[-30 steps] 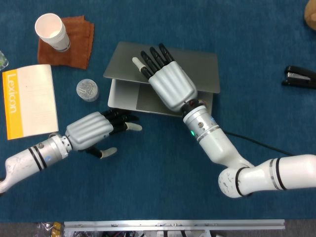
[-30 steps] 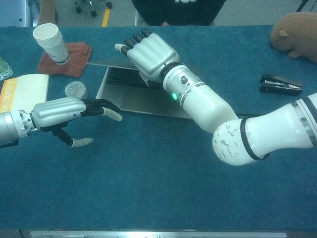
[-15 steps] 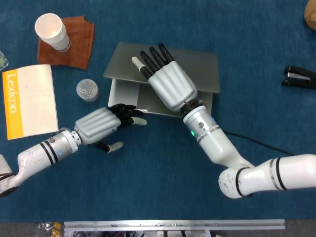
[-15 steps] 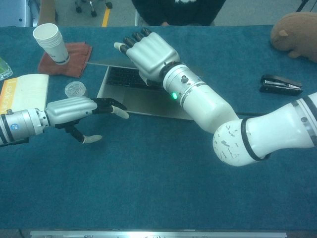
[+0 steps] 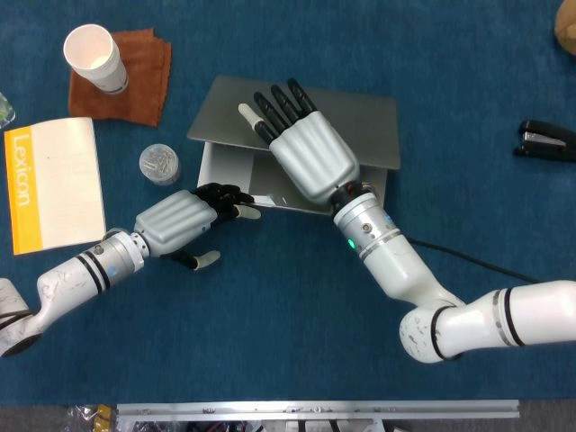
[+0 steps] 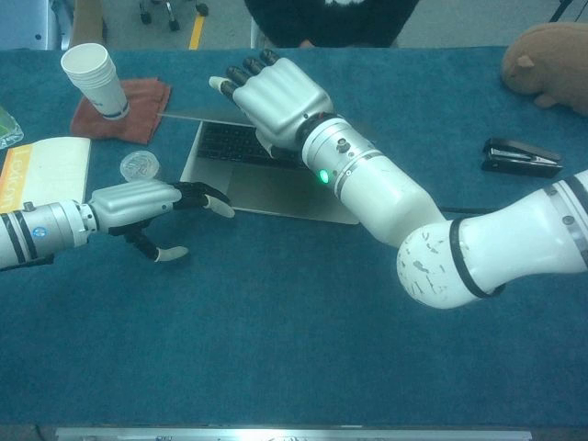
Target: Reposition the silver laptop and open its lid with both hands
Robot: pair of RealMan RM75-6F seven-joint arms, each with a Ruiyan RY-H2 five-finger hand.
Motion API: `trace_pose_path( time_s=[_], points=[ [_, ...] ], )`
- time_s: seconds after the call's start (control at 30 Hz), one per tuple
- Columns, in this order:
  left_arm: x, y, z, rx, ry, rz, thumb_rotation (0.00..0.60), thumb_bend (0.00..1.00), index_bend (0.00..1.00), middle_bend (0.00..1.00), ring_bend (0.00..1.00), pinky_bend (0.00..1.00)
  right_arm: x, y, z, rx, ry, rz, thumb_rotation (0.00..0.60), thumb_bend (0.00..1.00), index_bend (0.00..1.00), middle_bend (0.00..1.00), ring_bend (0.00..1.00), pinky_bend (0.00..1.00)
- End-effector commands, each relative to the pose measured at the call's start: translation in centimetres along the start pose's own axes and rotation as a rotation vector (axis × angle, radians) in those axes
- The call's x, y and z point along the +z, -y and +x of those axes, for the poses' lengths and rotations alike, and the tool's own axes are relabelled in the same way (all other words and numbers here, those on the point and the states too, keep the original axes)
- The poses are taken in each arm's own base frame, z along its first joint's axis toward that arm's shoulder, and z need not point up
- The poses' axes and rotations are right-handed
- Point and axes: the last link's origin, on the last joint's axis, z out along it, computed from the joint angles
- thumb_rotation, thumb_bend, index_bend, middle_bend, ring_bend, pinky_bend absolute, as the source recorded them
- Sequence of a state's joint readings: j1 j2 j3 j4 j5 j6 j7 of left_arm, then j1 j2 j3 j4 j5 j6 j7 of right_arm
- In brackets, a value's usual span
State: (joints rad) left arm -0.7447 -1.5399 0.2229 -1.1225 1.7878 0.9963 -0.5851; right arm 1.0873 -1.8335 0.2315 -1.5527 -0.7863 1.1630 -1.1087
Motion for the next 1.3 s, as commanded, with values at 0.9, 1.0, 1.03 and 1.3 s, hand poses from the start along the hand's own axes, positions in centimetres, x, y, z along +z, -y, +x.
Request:
trace_pose_path(
  time_s=[0.9,1.0,1.03,1.3],
  points=[
    [-0.1,0.1,-0.3,0.010,0.027,0.019,0.600,0.38,0.15,0.08,0.01,0.07,2.7,-6.2,1.5,0.009,-0.040,-0.162,0.600,0.51,0.00,0.06,0.02,0.07],
    [-0.1,0.0,-0.3,0.014,0.029,0.023,0.600,0.38,0.15,0.08,0.01,0.07,3.3,-7.3,1.6,0.007,-0.044,-0.190,0.600,0.51,0.00,0.06,0.02,0.07],
    [-0.1,0.0,-0.3,0.016,0.030,0.024,0.600,0.38,0.15,0.08,0.01,0.07,3.5,-7.6,1.6,0.007,-0.044,-0.199,0.600,0.51,0.00,0.06,0.02,0.07],
    [-0.1,0.0,-0.4,0.021,0.037,0.029,0.600,0.38,0.15,0.08,0.01,0.07,4.7,-10.0,1.7,0.009,-0.051,-0.263,0.600,0.51,0.00,0.06,0.02,0.07]
  ],
)
